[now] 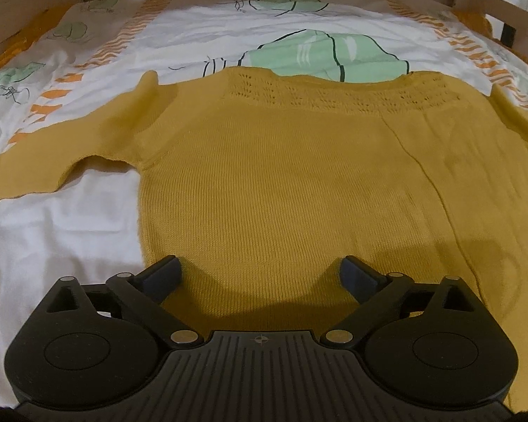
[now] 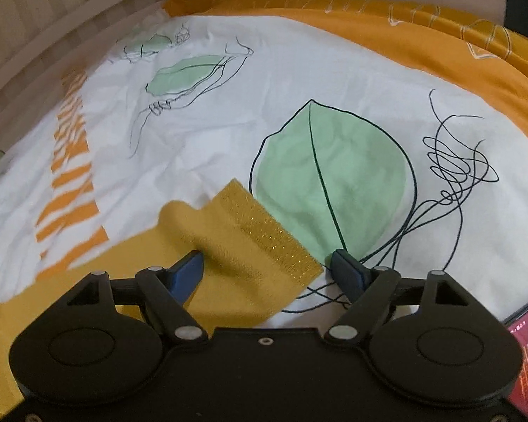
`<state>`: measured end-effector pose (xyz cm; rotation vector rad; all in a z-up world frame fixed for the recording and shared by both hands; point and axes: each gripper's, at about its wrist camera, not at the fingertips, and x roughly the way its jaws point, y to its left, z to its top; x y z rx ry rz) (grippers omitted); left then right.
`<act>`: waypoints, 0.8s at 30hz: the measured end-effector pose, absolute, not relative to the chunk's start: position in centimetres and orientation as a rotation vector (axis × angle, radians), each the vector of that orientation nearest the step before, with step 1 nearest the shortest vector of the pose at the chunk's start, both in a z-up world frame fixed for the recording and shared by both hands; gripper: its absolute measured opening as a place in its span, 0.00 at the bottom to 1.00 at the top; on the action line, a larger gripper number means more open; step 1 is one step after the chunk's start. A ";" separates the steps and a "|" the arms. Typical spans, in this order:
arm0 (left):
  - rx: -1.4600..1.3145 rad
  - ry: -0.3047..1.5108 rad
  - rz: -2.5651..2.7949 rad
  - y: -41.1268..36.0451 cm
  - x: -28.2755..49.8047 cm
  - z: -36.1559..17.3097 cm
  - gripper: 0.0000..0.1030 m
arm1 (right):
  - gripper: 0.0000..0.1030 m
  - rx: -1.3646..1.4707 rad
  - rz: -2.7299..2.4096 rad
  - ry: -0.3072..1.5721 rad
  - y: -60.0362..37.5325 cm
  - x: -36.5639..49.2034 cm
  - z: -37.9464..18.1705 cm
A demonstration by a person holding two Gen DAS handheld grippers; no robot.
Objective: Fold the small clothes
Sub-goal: 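Close the right gripper on the ribbed sleeve cuff and lift it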
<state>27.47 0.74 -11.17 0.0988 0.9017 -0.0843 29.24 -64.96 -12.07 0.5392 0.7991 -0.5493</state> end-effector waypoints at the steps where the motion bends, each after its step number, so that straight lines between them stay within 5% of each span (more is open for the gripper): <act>1: 0.098 0.903 -0.086 0.8 27.5 -11.2 0.96 | 0.70 0.528 -0.549 0.799 -64.8 28.9 -11.8; 5: 0.096 0.910 -0.086 0.8 27.5 -11.2 0.96 | 0.14 0.593 -0.519 0.750 -65.3 27.6 -10.6; 24: -0.027 0.959 -0.127 2.7 27.9 -8.1 0.84 | 0.14 0.475 -0.010 0.527 -45.5 33.0 9.7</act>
